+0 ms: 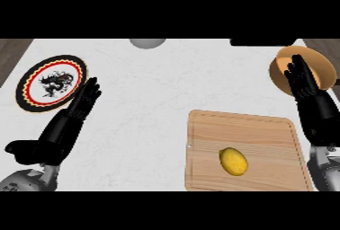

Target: Pick the lemon from the cutting board and place it in the pot

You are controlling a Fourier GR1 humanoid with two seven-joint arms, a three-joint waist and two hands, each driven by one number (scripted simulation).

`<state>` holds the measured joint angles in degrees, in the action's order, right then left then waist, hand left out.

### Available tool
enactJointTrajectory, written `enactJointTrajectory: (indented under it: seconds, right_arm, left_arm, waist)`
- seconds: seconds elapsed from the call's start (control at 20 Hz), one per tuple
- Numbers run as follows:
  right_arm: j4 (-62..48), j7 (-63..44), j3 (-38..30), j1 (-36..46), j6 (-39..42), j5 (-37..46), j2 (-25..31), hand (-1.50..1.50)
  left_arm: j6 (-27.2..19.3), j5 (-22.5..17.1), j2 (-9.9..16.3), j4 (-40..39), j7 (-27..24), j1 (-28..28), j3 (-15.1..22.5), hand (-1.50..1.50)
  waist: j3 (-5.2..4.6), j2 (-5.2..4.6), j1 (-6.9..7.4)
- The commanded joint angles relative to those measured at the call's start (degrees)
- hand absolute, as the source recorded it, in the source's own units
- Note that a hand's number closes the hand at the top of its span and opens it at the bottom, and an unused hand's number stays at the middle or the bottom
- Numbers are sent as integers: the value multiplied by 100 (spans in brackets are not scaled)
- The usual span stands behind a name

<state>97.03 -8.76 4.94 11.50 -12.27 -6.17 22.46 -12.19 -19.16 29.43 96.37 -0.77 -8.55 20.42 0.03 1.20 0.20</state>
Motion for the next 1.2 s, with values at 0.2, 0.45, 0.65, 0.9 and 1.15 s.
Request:
enactJointTrajectory:
  seconds: [0.2,0.45,0.65,0.9,1.15]
  right_arm:
    - [250,555,1033,1142,2608,-1752,-333,150]
    - [-337,2202,1000,1513,4165,-1090,804,-150]
    - [-566,3651,910,1666,5292,-1036,1148,-150]
    - [-986,5132,909,1933,6027,-45,1721,-150]
    - [-879,5703,1580,2159,5615,1184,2290,-150]
  left_arm:
    - [-324,-94,-249,58,-104,-403,-409,0]
    - [-605,-265,-530,-182,-100,-530,-680,0]
    - [-609,-272,-446,-338,-115,-581,-849,0]
    - [-608,-306,-530,-565,-202,-646,-955,0]
    - [-691,-240,-589,-616,-27,-814,-887,0]
  waist:
    - [57,-282,910]
    - [43,-393,609]
    - [54,-367,503]
    - [40,-316,371]
    - [35,-276,355]
